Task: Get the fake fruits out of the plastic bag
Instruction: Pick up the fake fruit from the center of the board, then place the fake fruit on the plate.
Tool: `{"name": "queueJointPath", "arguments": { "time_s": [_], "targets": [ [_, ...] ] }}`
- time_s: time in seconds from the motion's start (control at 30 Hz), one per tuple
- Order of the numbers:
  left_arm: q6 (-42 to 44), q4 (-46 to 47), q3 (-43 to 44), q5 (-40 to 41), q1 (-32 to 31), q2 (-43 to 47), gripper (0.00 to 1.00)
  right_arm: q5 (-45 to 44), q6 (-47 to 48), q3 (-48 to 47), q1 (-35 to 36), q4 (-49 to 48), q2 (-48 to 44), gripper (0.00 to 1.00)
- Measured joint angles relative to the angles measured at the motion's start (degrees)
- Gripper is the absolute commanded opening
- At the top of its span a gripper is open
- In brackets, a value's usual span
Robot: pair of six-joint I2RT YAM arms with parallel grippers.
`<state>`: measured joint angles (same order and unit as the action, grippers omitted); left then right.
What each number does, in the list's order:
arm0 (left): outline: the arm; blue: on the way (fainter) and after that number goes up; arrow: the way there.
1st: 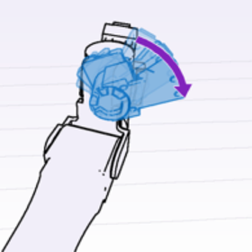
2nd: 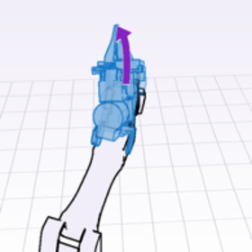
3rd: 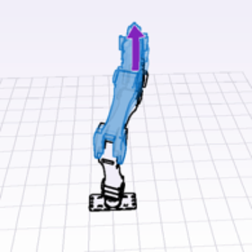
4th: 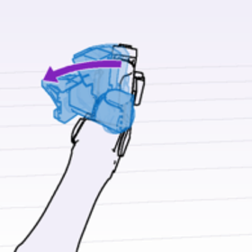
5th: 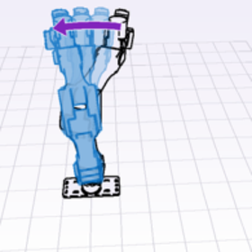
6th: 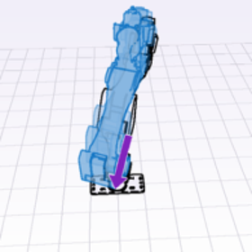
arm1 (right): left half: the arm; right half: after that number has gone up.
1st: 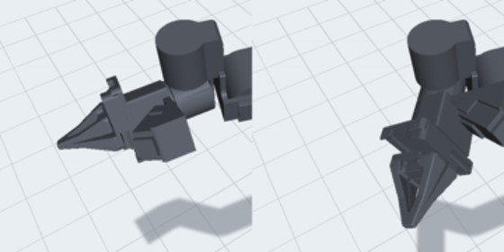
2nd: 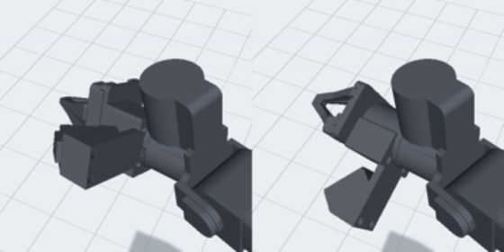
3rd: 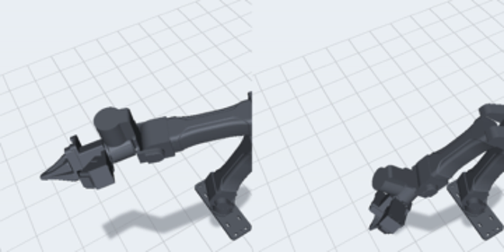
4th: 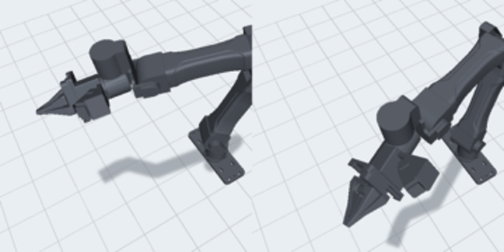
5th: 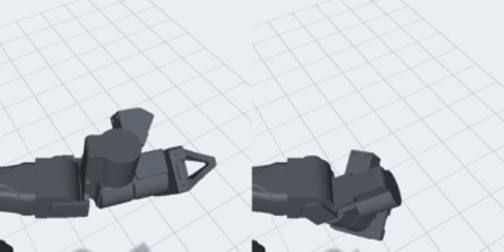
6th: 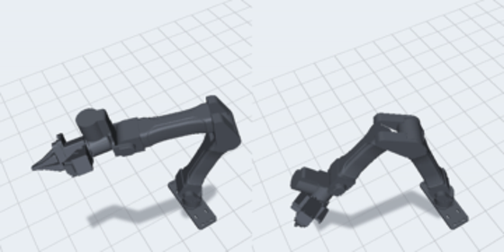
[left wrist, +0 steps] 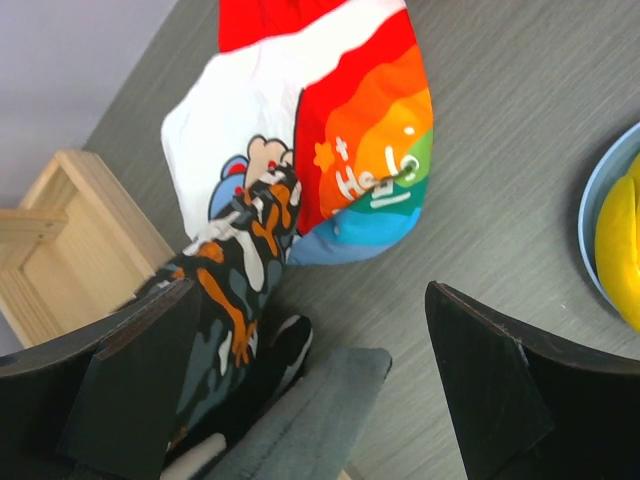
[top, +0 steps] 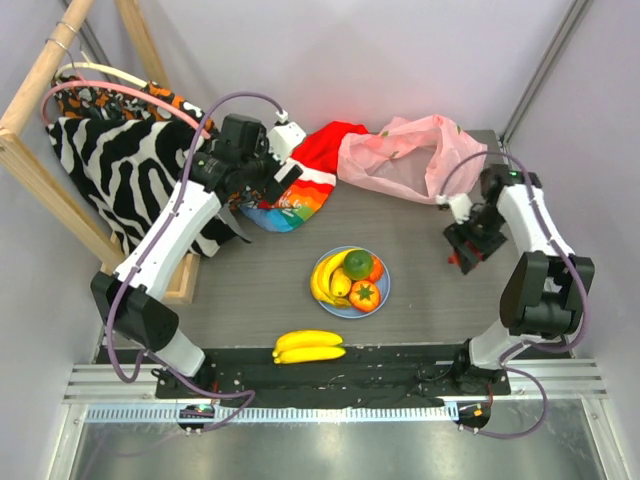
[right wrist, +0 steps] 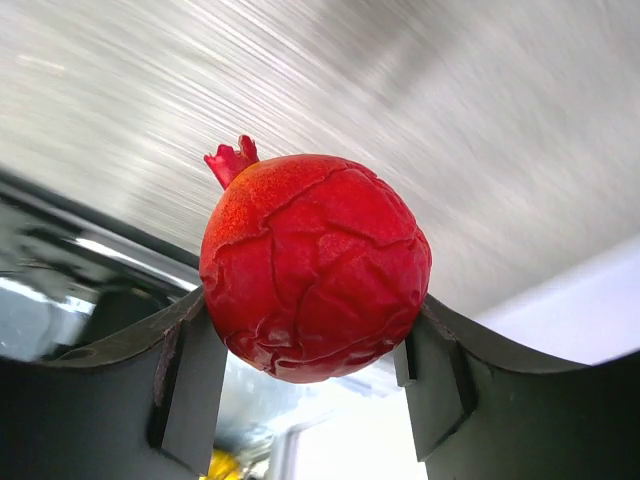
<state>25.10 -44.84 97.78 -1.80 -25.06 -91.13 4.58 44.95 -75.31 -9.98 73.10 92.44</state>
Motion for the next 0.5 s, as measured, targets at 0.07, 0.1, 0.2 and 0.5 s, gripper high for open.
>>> {"name": "queueJointPath", "arguments": {
  "time_s": [0.07, 0.1, 0.2, 0.5],
  "targets": [
    [-1.2, 0.28, -1.73, 0.55, 0.0, 0.74, 1.0, 3.87, -0.68, -0.26, 5.68, 0.5, -1.44, 0.25],
    [-1.73, 0.37, -2.71, 1.16, 0.0, 1.09, 1.0, 6.1, -1.07, -0.28, 9.11, 0.9, -1.97, 0.25],
    [-2.45, 0.5, -5.4, 2.45, 0.02, 2.01, 1.0, 11.87, -2.23, -0.35, 18.1, 1.38, -3.54, 0.25],
    [-4.28, 0.9, -11.89, 4.28, 0.09, 4.44, 1.0, 18.71, -7.13, -3.69, 39.01, -9.18, -10.4, 0.29]
  ]
}}
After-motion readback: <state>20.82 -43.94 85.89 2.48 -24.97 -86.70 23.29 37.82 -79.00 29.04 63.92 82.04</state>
